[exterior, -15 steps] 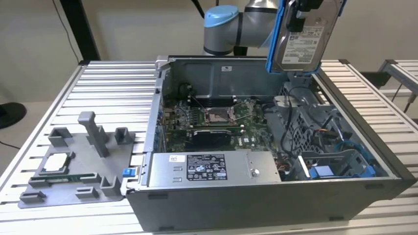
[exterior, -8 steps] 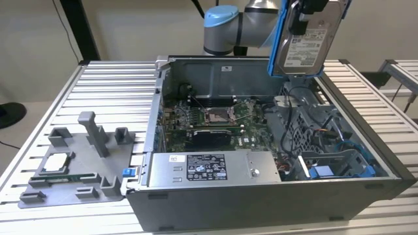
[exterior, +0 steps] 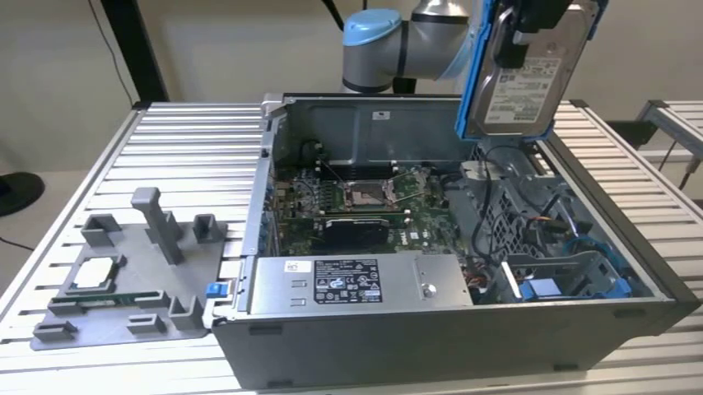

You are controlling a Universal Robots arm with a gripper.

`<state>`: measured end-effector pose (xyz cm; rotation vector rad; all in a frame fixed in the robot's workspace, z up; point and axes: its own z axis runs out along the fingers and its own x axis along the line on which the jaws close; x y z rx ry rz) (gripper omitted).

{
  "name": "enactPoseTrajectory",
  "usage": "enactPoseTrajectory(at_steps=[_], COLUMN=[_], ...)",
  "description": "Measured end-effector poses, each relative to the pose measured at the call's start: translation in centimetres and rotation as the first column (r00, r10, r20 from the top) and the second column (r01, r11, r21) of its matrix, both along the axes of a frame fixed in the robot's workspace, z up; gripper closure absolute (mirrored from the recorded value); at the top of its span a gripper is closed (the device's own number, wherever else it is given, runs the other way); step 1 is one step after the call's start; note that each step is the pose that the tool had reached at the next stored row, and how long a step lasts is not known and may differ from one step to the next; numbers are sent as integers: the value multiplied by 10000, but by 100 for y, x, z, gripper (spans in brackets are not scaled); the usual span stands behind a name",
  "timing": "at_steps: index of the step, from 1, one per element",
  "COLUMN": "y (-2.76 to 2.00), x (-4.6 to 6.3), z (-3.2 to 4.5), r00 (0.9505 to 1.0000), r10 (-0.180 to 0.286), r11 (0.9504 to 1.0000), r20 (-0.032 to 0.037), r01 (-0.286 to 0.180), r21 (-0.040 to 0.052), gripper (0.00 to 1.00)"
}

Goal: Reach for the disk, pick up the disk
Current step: 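Pick up the disk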

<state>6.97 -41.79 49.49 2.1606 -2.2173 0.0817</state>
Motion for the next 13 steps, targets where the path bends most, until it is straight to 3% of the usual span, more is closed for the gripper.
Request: enactPoseTrajectory(at_steps=[13], y=[-347], x=[0], z=[0], r00=[10000], r10=[0], r11=[10000], r20=[0], r01=[0], r21=[0], gripper=[100])
